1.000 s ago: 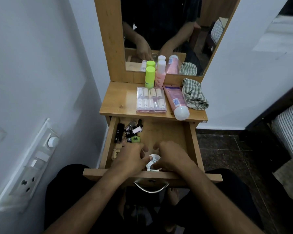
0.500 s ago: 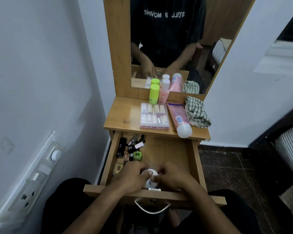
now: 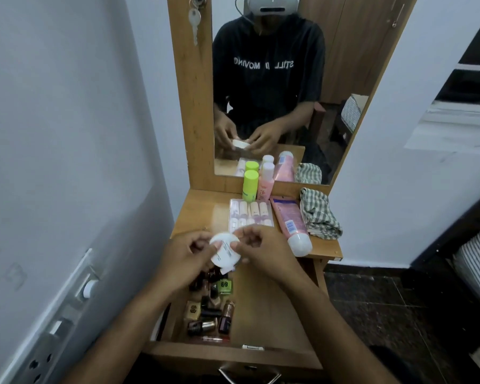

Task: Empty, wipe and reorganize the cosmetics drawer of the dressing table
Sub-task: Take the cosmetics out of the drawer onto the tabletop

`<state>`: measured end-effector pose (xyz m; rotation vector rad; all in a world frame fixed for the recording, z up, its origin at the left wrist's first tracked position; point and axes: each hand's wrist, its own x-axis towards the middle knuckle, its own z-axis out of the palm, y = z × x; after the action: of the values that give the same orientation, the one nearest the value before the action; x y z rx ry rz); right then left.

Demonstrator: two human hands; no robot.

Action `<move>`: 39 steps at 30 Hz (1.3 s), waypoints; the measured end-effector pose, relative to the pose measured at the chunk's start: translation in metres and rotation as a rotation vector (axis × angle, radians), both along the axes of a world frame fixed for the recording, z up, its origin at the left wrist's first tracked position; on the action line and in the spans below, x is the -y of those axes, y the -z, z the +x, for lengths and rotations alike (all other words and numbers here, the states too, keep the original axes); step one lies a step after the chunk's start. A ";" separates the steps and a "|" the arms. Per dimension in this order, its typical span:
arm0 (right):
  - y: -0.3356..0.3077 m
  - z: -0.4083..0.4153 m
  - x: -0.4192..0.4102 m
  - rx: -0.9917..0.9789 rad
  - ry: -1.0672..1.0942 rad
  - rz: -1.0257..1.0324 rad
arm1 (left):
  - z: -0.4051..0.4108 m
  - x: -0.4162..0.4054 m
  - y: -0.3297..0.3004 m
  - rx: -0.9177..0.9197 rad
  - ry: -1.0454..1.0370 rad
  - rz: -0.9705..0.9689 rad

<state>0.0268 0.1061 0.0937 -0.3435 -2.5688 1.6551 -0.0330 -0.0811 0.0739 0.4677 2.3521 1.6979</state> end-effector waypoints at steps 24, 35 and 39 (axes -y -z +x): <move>0.031 -0.148 0.007 -0.309 0.039 0.912 | -0.126 -0.056 0.009 0.240 -0.369 0.190; 0.033 -0.142 0.008 -0.296 0.055 0.933 | -0.129 -0.055 0.013 0.074 -0.397 0.026; 0.017 -0.097 0.021 -0.526 0.061 0.718 | -0.113 -0.050 0.007 0.045 -0.378 0.038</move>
<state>-0.0706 0.0851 0.0767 0.0609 -2.4671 0.5925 -0.1455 -0.0312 0.0668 -0.0164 2.4987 1.8835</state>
